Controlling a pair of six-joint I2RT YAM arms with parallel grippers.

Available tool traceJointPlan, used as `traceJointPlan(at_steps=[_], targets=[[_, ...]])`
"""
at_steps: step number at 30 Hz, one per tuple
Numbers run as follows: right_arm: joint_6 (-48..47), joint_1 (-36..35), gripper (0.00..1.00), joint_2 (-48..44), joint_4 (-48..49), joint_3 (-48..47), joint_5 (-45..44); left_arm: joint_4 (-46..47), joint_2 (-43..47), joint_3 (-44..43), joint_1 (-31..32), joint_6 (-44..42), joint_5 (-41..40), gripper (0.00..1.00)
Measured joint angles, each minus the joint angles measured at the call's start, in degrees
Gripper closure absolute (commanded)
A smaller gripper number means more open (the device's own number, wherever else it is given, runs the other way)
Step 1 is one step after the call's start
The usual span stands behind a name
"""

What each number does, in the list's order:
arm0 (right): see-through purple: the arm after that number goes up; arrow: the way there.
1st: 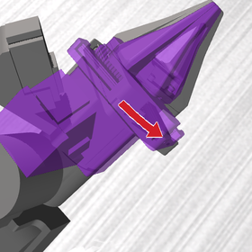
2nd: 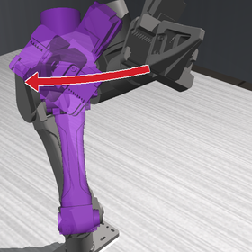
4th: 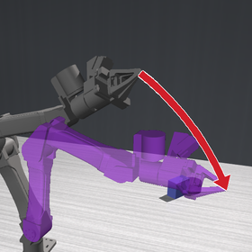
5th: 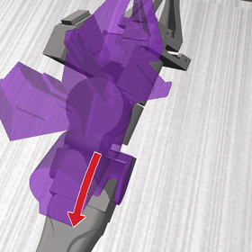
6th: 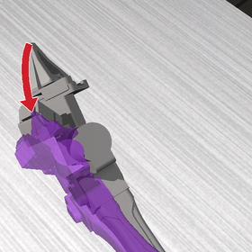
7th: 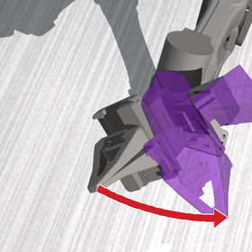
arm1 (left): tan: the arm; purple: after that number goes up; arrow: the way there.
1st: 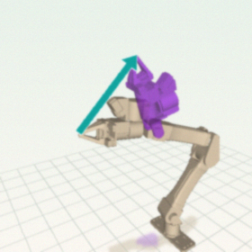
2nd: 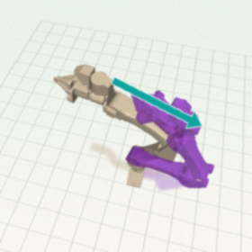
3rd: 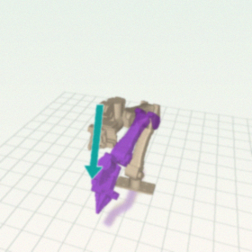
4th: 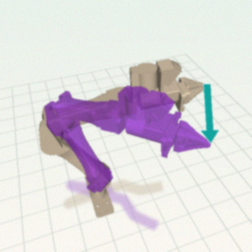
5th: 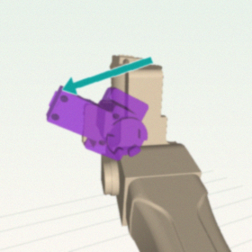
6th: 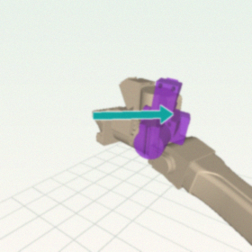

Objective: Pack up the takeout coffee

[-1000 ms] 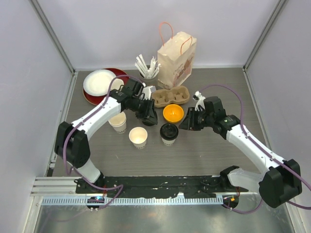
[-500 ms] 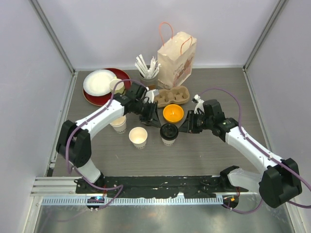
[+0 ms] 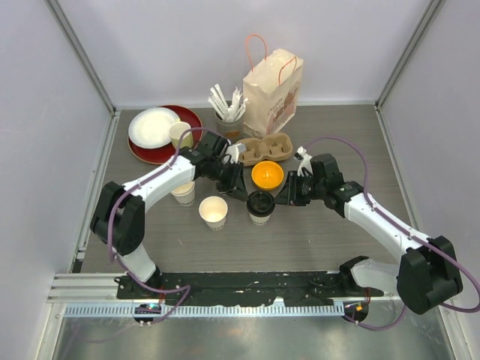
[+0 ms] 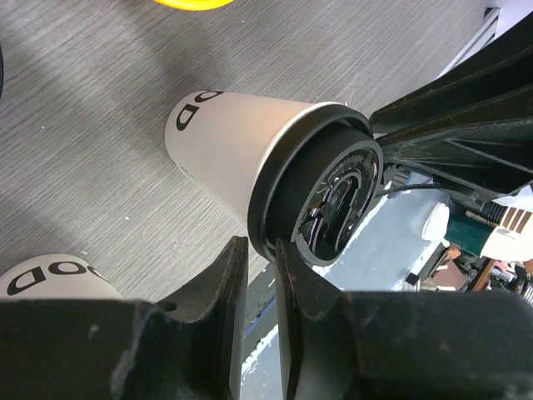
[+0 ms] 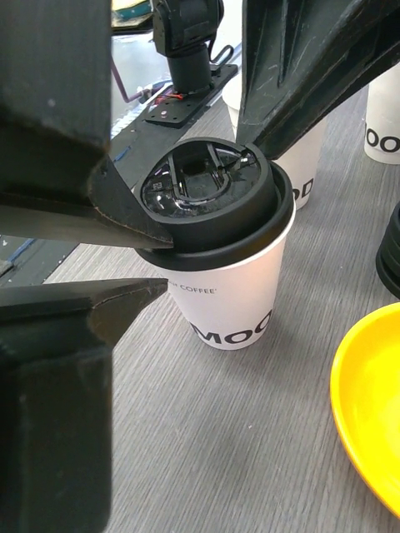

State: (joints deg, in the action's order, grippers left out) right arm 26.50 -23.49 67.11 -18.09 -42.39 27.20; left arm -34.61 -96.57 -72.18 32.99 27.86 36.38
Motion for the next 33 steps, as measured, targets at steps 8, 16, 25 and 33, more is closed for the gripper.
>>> traceJointPlan(at_steps=[8,16,25,33], targets=[[0.0,0.1,0.76,1.4,1.9,1.1,1.4,0.8,-1.7,0.1,0.0,0.6,1.0,0.84],[0.9,0.5,0.8,1.3,5.2,3.0,3.0,2.1,-2.1,1.2,-0.5,2.0,2.6,0.99],[2.3,0.9,0.89,0.6,9.4,5.6,4.2,4.4,-2.0,2.8,-0.7,3.9,3.3,1.0],[3.2,1.1,0.98,-1.0,12.2,8.0,3.9,5.6,-2.2,3.7,-0.8,5.3,3.2,1.0]])
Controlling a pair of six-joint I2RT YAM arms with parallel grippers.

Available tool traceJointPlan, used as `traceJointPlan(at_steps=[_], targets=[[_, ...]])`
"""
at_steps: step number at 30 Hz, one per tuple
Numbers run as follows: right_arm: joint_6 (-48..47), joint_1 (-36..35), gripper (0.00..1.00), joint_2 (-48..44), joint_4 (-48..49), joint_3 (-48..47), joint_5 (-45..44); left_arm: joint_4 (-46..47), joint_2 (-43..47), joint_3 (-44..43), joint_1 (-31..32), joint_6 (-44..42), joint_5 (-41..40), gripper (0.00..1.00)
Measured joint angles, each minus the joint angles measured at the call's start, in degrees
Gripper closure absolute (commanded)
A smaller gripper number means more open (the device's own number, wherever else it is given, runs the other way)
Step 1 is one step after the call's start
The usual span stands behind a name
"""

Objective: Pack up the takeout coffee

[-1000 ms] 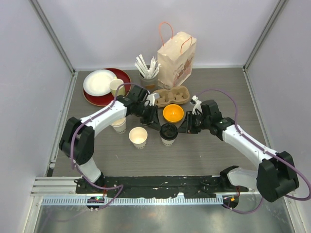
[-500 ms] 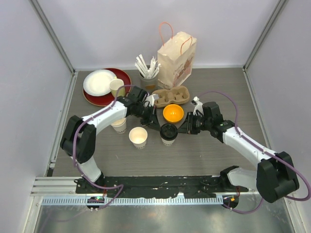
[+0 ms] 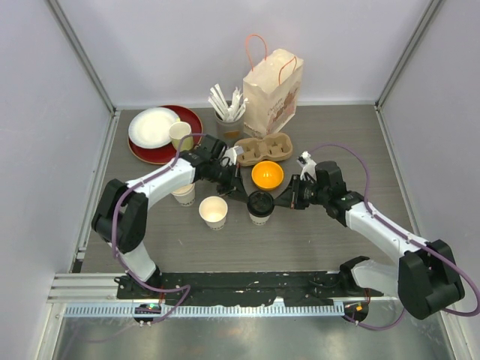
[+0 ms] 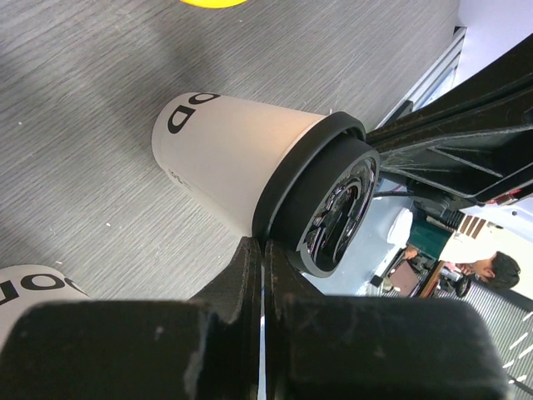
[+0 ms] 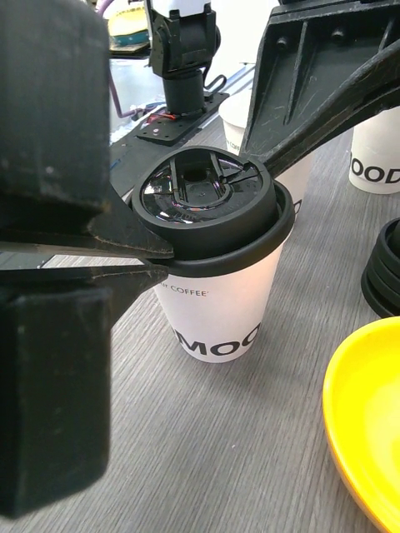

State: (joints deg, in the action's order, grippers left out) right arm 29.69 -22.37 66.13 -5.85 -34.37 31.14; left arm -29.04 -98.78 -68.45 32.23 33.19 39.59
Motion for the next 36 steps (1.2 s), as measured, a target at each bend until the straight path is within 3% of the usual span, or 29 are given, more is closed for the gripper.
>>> traceJointPlan(at_steps=[7,13,19,30,36], targets=[[0.3,0.0,0.99,-0.5,0.9,0.7,-0.2,0.3,-0.5,0.2,0.1,0.7,-0.5,1.0],[0.2,0.0,0.9,-0.8,-0.1,0.2,-0.1,-2.6,-0.5,-2.5,0.7,0.2,-1.9,1.0],[-1.3,-0.1,0.89,-1.1,-4.5,-1.7,-0.4,-3.7,-0.3,-4.3,2.3,-2.1,-5.4,0.99],[-3.6,-0.4,0.84,0.9,-10.1,-5.8,-0.5,-5.9,0.1,-5.6,3.0,-5.5,-6.3,0.79],[-5.4,-0.4,0.76,1.4,-13.1,-8.2,-1.1,-7.8,0.1,-6.7,3.1,-7.3,-6.1,0.78]])
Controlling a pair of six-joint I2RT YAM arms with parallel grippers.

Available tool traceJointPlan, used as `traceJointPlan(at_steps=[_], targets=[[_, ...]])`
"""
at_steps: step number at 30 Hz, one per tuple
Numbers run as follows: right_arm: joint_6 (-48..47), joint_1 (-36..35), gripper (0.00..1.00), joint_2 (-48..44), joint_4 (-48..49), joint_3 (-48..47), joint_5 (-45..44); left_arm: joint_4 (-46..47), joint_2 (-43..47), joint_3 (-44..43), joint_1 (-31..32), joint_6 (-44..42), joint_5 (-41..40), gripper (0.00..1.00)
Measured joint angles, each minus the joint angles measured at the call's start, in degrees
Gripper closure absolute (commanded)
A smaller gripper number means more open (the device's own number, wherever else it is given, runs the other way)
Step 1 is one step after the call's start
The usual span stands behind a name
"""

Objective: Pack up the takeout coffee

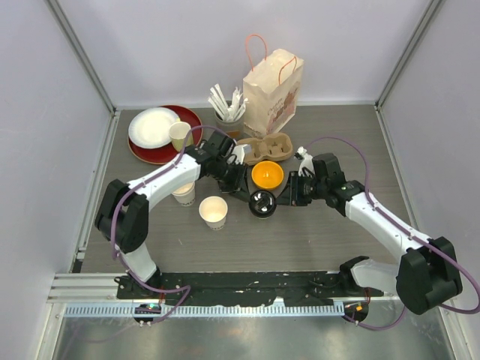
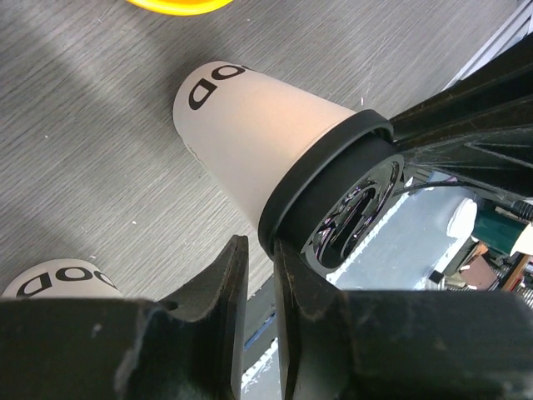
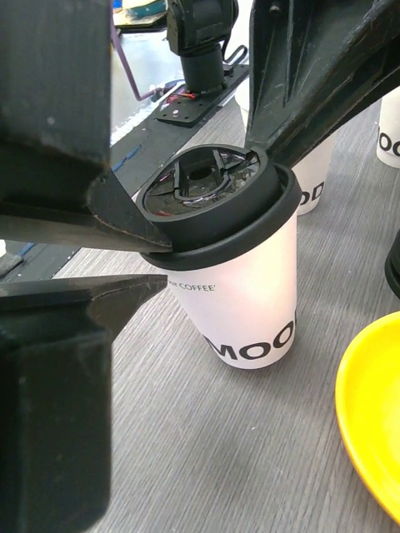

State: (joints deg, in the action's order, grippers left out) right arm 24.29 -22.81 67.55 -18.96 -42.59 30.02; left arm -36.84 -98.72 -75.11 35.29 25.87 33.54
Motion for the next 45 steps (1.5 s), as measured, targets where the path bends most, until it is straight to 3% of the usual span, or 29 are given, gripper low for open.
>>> traceJointPlan(at_steps=[7,13,25,31,40,45], targets=[[-0.4,0.0,0.75,1.7,-1.1,-0.6,-0.8,-1.0,0.0,-1.0,0.0,-0.9,0.2,0.77],[-0.4,0.1,0.71,3.2,-2.5,-1.0,-1.0,-2.0,-0.9,-2.9,-0.1,-0.9,0.2,0.66],[-0.2,0.1,0.66,0.8,-4.1,-3.8,-0.9,-2.9,-1.1,-3.1,-0.9,-0.9,-0.6,0.58],[-1.3,0.1,0.54,0.6,-5.0,-4.6,-0.9,-3.3,-1.2,-3.7,-1.3,-1.1,-0.9,0.54],[-7.7,0.0,0.24,1.5,-7.7,-11.7,-2.5,-4.3,-2.8,-5.1,-2.4,-1.4,-1.2,0.52],[-14.0,-4.6,0.19,1.9,-8.7,-15.6,-11.0,-5.5,-2.8,-6.3,-3.0,-2.3,-2.5,0.46]])
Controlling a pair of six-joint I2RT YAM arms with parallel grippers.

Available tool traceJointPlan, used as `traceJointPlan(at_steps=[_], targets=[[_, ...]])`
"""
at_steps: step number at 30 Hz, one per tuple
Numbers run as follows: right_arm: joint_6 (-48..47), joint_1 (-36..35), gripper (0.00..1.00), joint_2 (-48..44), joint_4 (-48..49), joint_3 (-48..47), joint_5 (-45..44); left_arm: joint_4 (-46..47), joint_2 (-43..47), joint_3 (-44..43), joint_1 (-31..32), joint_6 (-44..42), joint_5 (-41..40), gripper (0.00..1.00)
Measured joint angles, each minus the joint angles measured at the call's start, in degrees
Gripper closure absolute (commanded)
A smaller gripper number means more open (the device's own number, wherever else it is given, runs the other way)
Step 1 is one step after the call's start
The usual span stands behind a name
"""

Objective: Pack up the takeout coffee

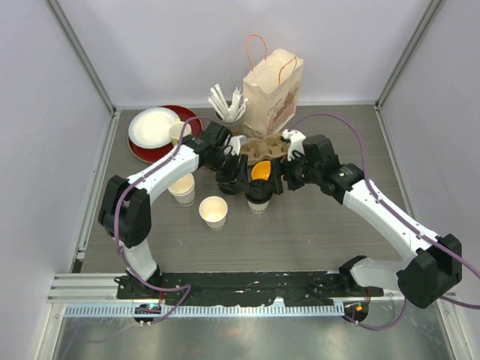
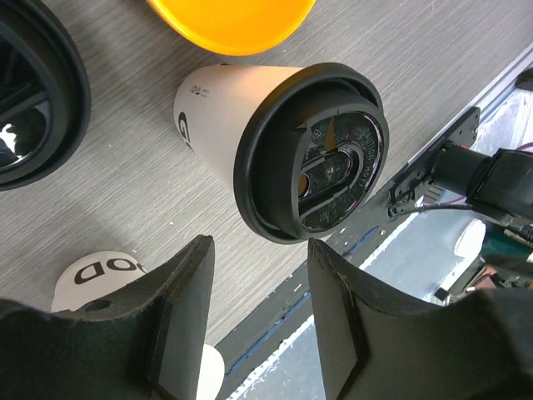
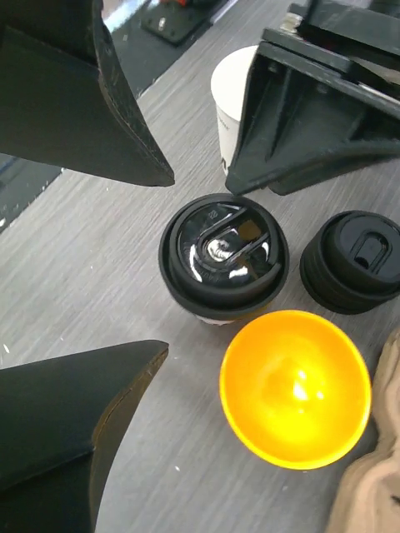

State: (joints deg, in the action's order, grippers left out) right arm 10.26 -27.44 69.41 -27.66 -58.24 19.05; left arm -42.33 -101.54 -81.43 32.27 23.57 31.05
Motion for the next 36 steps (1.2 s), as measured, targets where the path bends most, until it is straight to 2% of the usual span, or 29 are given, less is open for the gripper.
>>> traceJointPlan(at_steps=[7,10,15,19,36], targets=[[-9.2,-10.4,0.16,5.1,1.4,-2.4,-12.4,-1.6,1.6,-2.7,-1.6,-1.8,-0.7,0.42],[-12.0,-12.5,0.11,8.2,2.3,-2.9,-16.5,-2.2,4.0,-3.0,-3.0,-2.3,-0.7,0.42],[-14.8,-14.2,0.1,12.3,3.7,-4.2,-20.6,-2.3,8.0,-3.0,-8.1,-2.8,-0.4,0.42],[-15.5,-14.4,0.1,12.3,4.1,-4.5,-20.9,-2.2,8.8,-3.0,-10.6,-2.8,-0.4,0.42],[-17.3,-14.5,0.09,15.6,3.9,-6.2,-15.3,-2.3,8.8,-2.8,-10.1,-2.9,2.0,0.42]])
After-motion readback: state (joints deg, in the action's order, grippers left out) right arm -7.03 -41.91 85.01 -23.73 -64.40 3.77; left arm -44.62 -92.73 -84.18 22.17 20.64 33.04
